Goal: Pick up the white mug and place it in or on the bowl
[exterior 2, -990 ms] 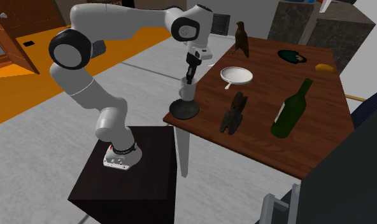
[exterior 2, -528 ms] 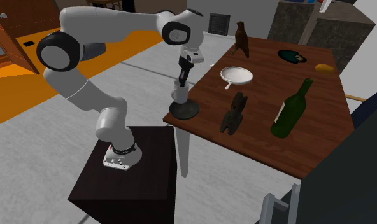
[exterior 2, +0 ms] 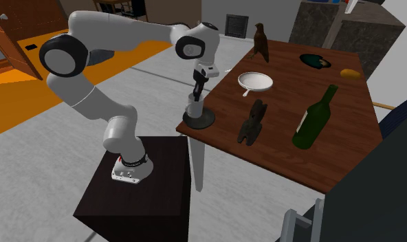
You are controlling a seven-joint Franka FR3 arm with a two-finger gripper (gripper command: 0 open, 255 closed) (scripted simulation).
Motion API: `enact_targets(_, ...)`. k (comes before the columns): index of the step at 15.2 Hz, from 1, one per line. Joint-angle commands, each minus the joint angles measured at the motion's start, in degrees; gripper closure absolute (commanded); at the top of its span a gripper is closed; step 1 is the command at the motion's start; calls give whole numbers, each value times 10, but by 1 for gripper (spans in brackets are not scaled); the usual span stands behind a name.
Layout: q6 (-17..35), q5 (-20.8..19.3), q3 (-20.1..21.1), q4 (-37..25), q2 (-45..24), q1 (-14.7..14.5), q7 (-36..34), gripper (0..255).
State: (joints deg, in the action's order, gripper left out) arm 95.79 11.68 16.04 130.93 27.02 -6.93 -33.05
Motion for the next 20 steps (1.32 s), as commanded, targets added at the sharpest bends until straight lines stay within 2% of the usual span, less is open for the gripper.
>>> enact_targets(1,17,1,2,15,-2,0,1,255)
enact_targets(5,47,3,5,41,-6,-1,3,255)
enact_targets(13,47,3,5,41,-6,-1,3,255)
enact_targets(14,47,3,5,41,-6,-1,3,0)
enact_targets(19,47,3,5,41,-6,-1,3,0)
enact_targets(20,28,1,3,22,-7,0,3,0)
